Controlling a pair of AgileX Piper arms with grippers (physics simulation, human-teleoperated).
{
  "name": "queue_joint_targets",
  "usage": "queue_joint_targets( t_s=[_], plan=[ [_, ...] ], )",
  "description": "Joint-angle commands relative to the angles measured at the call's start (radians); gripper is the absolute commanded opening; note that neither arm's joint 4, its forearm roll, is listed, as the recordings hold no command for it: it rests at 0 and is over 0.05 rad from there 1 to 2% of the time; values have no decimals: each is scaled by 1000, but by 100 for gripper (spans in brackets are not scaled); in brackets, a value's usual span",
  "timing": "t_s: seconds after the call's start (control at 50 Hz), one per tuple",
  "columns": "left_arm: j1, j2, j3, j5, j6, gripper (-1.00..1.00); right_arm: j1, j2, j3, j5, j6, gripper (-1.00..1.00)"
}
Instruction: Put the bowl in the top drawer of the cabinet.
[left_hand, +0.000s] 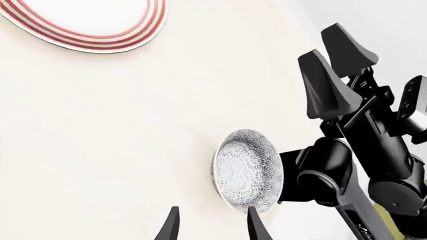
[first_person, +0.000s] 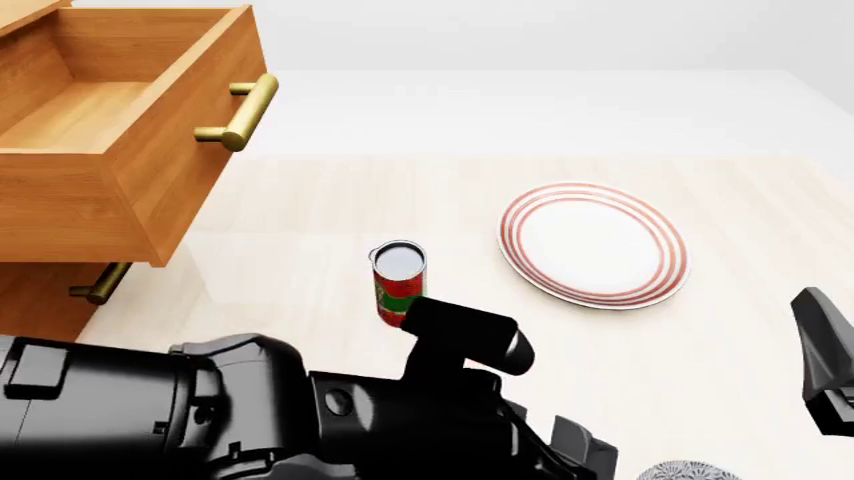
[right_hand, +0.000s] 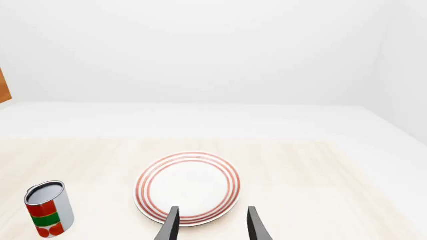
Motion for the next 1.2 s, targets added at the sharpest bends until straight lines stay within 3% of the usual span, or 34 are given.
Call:
queue_joint_targets(
  t_s=[0.02, 0.88, 1.2],
  plan=[
    [-25, 48, -31, -8, -27, 100, 0, 0, 0, 0, 0, 100],
    [-35, 221, -111, -59, -73, 100, 0, 0, 0, 0, 0, 100],
    [-42, 252, -92, -93, -119, 100, 0, 0, 0, 0, 0, 100]
  ],
)
